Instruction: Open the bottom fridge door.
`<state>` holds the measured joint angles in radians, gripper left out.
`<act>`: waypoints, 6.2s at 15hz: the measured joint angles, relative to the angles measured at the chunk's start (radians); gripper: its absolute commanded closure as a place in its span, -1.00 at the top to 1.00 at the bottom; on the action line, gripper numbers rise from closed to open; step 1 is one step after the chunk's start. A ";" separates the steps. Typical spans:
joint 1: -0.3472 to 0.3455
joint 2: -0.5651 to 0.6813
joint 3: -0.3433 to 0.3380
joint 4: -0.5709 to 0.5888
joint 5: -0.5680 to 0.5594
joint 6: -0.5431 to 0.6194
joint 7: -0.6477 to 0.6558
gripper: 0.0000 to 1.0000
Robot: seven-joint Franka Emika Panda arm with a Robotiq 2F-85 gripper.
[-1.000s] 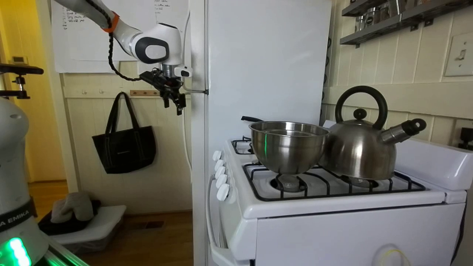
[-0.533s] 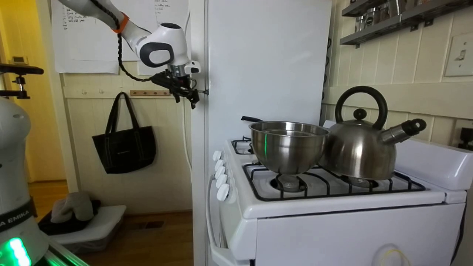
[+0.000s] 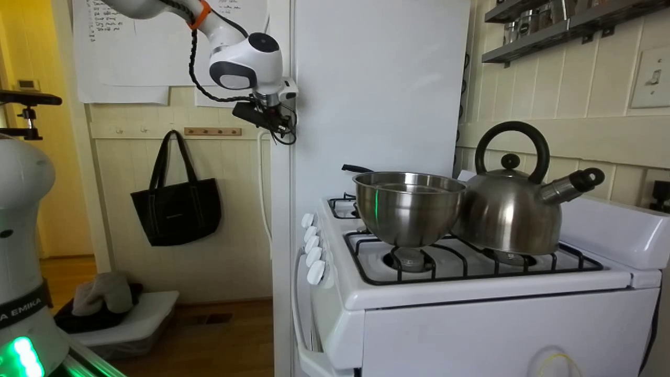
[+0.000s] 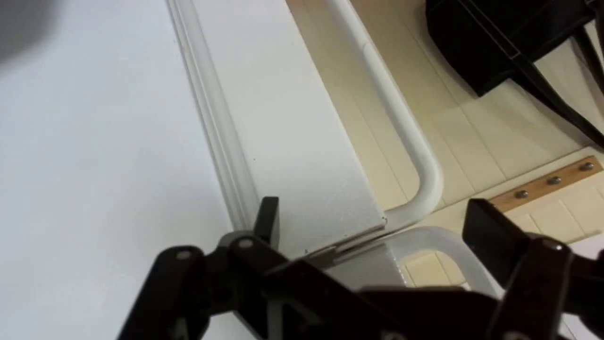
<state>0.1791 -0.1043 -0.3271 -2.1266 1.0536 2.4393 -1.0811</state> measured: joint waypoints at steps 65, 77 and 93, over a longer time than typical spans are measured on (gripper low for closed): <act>-0.259 0.234 0.227 0.093 0.255 -0.024 -0.699 -1.00; -0.222 0.245 0.259 0.081 0.058 0.245 -0.565 -1.00; -0.231 0.273 0.267 0.091 0.237 0.214 -0.515 -1.00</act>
<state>-0.0519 0.1691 -0.0599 -2.0354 1.2907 2.6531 -1.5963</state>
